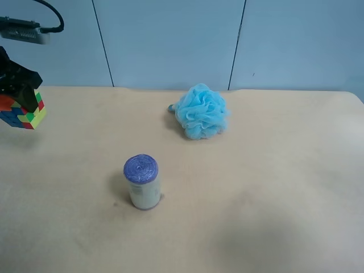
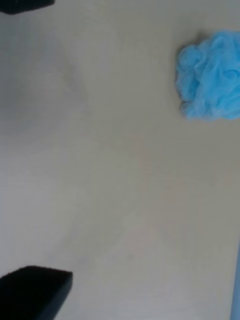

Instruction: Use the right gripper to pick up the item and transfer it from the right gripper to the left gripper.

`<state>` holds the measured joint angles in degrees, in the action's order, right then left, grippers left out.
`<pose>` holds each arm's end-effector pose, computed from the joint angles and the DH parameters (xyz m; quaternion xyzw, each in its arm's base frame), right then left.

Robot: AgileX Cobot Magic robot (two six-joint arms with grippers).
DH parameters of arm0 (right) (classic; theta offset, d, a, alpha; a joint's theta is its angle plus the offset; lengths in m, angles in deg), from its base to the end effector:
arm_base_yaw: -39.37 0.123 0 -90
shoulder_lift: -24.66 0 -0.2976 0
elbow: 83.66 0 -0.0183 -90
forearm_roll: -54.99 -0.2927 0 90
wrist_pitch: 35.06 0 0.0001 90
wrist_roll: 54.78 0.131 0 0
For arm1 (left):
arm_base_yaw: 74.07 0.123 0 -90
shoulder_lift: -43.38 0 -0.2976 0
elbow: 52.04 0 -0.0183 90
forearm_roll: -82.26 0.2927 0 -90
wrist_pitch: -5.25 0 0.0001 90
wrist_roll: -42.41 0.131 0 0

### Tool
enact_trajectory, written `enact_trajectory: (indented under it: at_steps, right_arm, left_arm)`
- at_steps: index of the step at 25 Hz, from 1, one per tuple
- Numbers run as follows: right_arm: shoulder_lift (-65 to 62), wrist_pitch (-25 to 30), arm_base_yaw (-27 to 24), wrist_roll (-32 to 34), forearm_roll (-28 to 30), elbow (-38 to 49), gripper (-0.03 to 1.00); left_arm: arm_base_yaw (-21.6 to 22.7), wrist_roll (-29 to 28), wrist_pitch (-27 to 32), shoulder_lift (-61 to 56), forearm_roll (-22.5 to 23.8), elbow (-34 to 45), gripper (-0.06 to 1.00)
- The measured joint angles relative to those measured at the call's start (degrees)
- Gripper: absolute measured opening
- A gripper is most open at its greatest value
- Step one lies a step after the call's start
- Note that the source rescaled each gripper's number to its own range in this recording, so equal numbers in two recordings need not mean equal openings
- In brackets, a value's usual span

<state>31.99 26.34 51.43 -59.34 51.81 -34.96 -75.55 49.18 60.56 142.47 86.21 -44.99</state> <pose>0.0510 0.0174 0.2794 -0.1248 0.8451 0.0616 0.5162 0.3750 -0.0023 0.2291 0.0857 0.9827 0.0385 0.1595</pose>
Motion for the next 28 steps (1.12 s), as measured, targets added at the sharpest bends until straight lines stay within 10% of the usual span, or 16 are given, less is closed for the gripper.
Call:
enact_trajectory:
  at_steps: [21, 24, 28]
  right_arm:
    - [0.00, 0.00, 0.00, 0.00, 0.00, 0.00, 0.99]
    - [0.00, 0.00, 0.00, 0.00, 0.00, 0.00, 0.99]
    - [0.00, 0.00, 0.00, 0.00, 0.00, 0.00, 0.99]
  left_arm:
    - [8.31, 0.37, -11.85, 18.94, 0.35, -0.05, 0.03]
    - [8.31, -0.63, -11.99, 18.94, 0.35, -0.05, 0.68]
    - [8.31, -1.43, -9.15, 17.44, 0.11, -0.78, 0.96]
